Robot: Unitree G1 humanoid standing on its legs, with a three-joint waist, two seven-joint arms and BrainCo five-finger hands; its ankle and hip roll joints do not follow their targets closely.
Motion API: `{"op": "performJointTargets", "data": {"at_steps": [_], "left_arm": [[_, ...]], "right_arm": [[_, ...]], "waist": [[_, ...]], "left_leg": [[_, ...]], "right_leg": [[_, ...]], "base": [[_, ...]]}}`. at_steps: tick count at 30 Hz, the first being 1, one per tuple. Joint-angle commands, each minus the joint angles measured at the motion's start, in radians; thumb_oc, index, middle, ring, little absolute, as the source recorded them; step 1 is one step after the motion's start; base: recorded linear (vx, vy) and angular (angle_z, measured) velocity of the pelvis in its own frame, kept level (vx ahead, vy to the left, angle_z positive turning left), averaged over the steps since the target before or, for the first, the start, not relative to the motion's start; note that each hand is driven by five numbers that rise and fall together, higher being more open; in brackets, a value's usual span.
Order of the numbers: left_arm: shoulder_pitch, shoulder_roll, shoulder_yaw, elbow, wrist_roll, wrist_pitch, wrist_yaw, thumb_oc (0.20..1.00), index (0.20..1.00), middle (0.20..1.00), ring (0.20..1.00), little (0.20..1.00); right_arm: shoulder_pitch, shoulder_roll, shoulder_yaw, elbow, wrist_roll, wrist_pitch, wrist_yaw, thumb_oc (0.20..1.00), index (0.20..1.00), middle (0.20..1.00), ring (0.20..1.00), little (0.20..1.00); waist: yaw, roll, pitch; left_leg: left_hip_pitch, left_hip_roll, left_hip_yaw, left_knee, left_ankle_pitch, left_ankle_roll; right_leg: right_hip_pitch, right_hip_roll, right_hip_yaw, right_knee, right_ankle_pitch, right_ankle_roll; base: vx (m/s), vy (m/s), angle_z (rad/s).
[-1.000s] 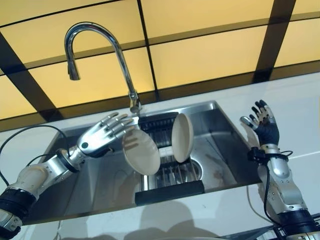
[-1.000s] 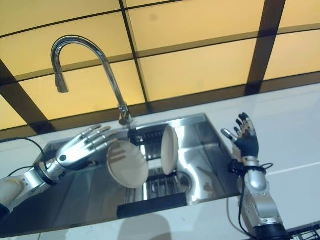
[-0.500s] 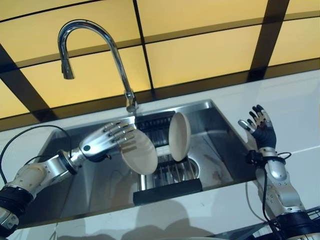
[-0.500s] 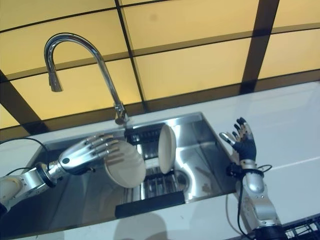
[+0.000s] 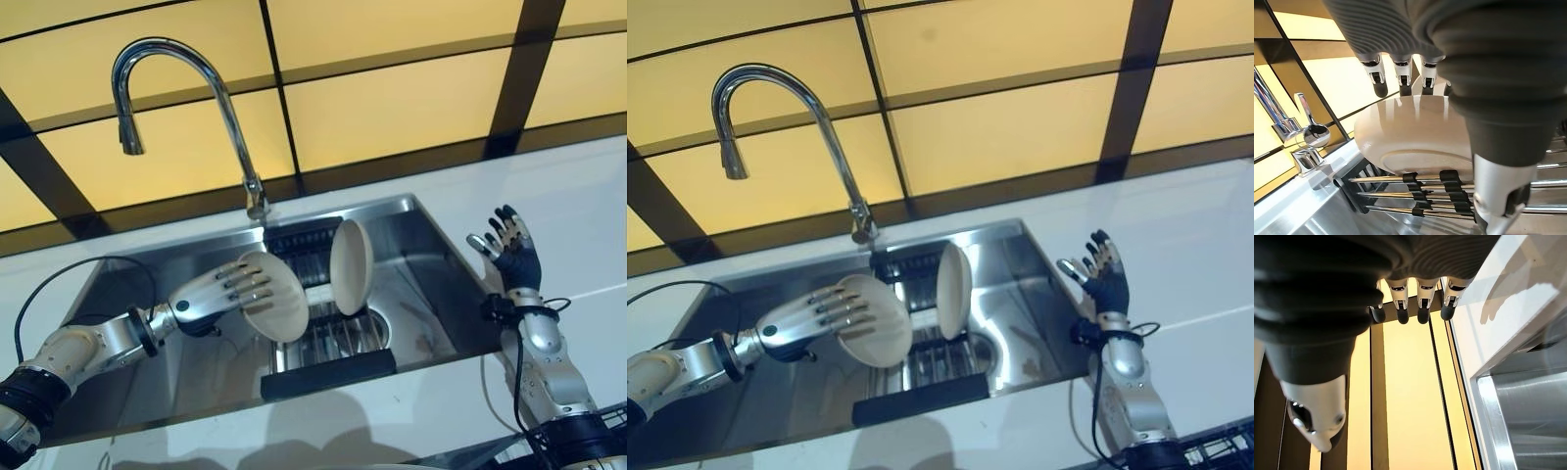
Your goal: Pick up plates and place into dishwasher.
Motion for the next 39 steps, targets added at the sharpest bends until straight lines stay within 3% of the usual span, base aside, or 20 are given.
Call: {"op": "performJointTargets", "data": {"at_steps": [1, 10, 14, 15, 16, 18, 24, 39], "left_arm": [[-0.121, 0.030, -0.005, 0.017, -0.039, 0.018, -0.002, 1.000, 1.000, 1.000, 1.000, 1.000], [-0.118, -0.006, -0.004, 0.033, -0.065, 0.082, 0.021, 1.000, 1.000, 1.000, 1.000, 1.000], [-0.120, -0.051, -0.002, 0.065, -0.130, 0.111, -0.078, 1.000, 1.000, 1.000, 1.000, 1.000], [-0.121, -0.057, -0.008, 0.071, -0.131, 0.115, -0.085, 0.925, 0.925, 0.925, 0.925, 0.925], [-0.121, -0.063, -0.011, 0.074, -0.137, 0.125, -0.095, 0.561, 0.561, 0.561, 0.561, 0.561], [-0.124, -0.076, -0.018, 0.082, -0.145, 0.144, -0.110, 0.200, 0.200, 0.200, 0.200, 0.200], [-0.135, -0.104, -0.026, 0.107, -0.131, 0.170, -0.136, 0.200, 0.200, 0.200, 0.200, 0.200], [-0.111, -0.104, -0.010, 0.115, -0.135, 0.164, -0.120, 0.200, 0.200, 0.200, 0.200, 0.200]], "right_arm": [[-0.027, -0.016, 0.046, -0.023, 0.020, -0.056, -0.015, 1.000, 1.000, 1.000, 1.000, 1.000], [-0.019, -0.030, 0.035, -0.032, 0.009, -0.045, 0.000, 1.000, 1.000, 1.000, 1.000, 1.000], [-0.022, -0.026, 0.033, -0.034, -0.010, -0.038, 0.010, 1.000, 1.000, 1.000, 1.000, 1.000], [-0.026, -0.026, 0.035, -0.035, -0.012, -0.033, 0.009, 1.000, 1.000, 1.000, 1.000, 1.000], [-0.030, -0.027, 0.036, -0.038, -0.014, -0.029, 0.007, 1.000, 1.000, 1.000, 1.000, 1.000], [-0.035, -0.030, 0.040, -0.041, -0.015, -0.025, 0.003, 1.000, 1.000, 1.000, 1.000, 1.000], [-0.039, -0.027, 0.033, -0.042, -0.025, -0.016, 0.014, 1.000, 1.000, 1.000, 1.000, 1.000], [-0.028, -0.018, 0.032, -0.049, -0.024, -0.011, 0.021, 1.000, 1.000, 1.000, 1.000, 1.000]], "waist": [[-0.039, -0.014, 0.017], [-0.064, 0.018, 0.044], [-0.073, 0.027, 0.051], [-0.074, 0.028, 0.052], [-0.076, 0.029, 0.054], [-0.078, 0.029, 0.057], [-0.082, 0.029, 0.063], [-0.067, 0.015, 0.058]], "left_leg": [[0.003, -0.054, 0.050, 0.044, -0.141, 0.049], [0.002, -0.066, 0.059, 0.038, -0.136, 0.050], [0.002, -0.070, 0.065, 0.042, -0.135, 0.050], [0.002, -0.071, 0.064, 0.042, -0.134, 0.050], [0.002, -0.072, 0.065, 0.044, -0.135, 0.051], [0.001, -0.073, 0.066, 0.047, -0.135, 0.051], [0.004, -0.075, 0.068, 0.053, -0.138, 0.052], [0.011, -0.075, 0.055, 0.052, -0.142, 0.052]], "right_leg": [[-0.034, -0.023, -0.026, 0.041, -0.078, 0.046], [-0.048, -0.028, -0.001, 0.046, -0.077, 0.048], [-0.053, -0.030, 0.006, 0.052, -0.078, 0.047], [-0.054, -0.030, 0.009, 0.053, -0.077, 0.047], [-0.054, -0.030, 0.010, 0.053, -0.078, 0.047], [-0.055, -0.030, 0.014, 0.057, -0.078, 0.047], [-0.054, -0.029, 0.017, 0.061, -0.081, 0.045], [-0.038, -0.028, 0.004, 0.059, -0.086, 0.042]], "base": [[0.02, 0.026, -0.10], [0.03, 0.032, -0.03], [0.03, 0.036, -0.07], [0.03, 0.031, -0.09], [0.03, 0.025, -0.09], [0.02, 0.019, -0.09], [0.00, 0.003, -0.01], [0.00, 0.000, 0.00]]}}
